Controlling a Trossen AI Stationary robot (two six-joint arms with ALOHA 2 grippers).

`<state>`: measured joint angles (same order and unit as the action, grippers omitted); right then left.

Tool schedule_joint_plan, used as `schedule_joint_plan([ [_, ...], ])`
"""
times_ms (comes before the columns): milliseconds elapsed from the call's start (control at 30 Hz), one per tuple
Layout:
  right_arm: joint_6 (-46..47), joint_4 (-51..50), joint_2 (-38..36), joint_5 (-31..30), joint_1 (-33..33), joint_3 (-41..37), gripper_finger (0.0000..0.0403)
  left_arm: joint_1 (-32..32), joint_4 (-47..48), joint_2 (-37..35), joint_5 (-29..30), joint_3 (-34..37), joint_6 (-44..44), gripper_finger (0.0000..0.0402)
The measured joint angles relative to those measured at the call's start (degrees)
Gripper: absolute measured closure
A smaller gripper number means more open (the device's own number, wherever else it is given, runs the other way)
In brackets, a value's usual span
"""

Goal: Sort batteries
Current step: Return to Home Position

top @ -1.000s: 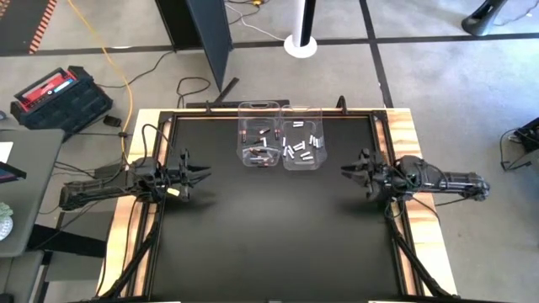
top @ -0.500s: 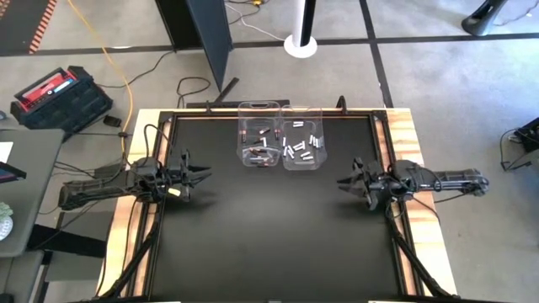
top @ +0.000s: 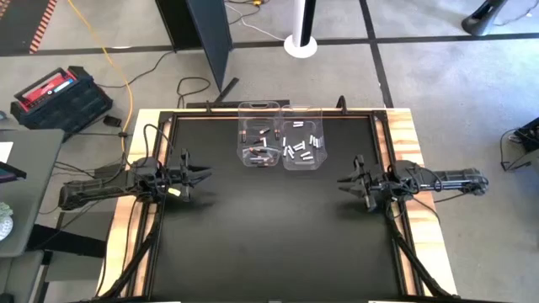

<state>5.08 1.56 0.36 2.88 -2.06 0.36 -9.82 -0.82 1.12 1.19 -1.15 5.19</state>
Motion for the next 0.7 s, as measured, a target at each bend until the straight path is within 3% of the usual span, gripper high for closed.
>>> schedule_joint_plan([
  [167,-0.6,-0.3,1.5,-0.4,0.5,0.0,0.0276,0.0,0.0,0.0,0.0,0.0,0.0,0.0302],
  [467,-0.6,-1.2,12.2,-1.6,0.7,0.2,0.0276,0.0,0.0,0.0,0.1,0.0,0.0,0.0302],
  [700,-0.6,-1.2,15.9,-1.6,0.7,0.2,0.0276,0.0,0.1,0.0,0.1,0.0,0.0,0.0302],
])
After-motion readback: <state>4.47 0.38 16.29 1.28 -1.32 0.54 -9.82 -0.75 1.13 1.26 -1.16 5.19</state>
